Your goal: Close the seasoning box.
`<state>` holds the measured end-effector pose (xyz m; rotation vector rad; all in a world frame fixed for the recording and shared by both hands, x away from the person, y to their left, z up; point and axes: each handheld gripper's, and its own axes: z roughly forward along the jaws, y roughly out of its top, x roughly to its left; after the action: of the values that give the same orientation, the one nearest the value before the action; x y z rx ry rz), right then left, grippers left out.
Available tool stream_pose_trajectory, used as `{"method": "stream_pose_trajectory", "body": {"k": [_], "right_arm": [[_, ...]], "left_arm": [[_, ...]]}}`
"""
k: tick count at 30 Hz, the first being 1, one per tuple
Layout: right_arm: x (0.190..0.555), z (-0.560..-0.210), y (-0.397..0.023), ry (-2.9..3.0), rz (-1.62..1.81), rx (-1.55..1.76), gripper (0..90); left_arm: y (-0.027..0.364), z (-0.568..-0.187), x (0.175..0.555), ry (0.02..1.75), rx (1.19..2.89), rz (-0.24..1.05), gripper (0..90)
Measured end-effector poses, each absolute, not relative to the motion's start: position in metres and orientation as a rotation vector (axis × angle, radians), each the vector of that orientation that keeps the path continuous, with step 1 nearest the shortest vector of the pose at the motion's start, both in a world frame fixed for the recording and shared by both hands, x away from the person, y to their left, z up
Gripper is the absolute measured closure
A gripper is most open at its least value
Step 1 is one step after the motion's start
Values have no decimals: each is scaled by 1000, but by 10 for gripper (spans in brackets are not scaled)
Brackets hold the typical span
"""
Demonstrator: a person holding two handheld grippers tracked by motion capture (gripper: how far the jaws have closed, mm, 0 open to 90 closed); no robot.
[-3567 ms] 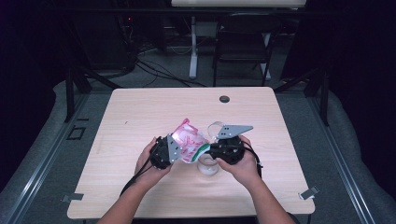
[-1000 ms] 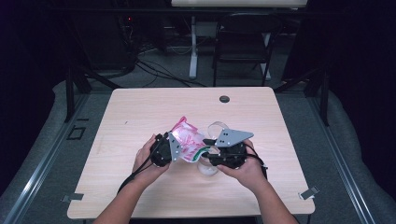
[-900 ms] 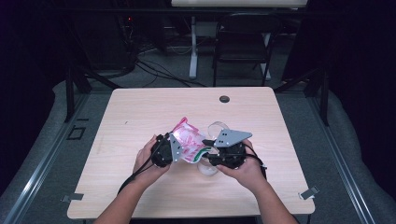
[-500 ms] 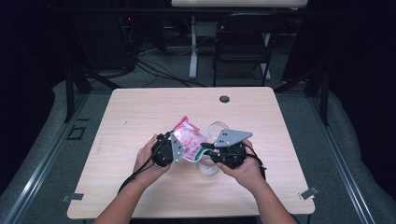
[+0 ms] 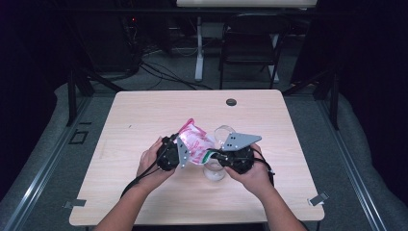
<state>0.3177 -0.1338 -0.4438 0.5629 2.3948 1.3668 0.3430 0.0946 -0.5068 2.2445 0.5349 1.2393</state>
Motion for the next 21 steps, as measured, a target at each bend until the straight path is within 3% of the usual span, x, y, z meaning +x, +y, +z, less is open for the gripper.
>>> {"method": "stream_pose_trajectory", "body": {"k": [21], "right_arm": [[321, -448, -136, 2411, 1393, 590, 900]], "left_arm": [[94, -503, 343, 471, 2252, 1338, 587]]}}
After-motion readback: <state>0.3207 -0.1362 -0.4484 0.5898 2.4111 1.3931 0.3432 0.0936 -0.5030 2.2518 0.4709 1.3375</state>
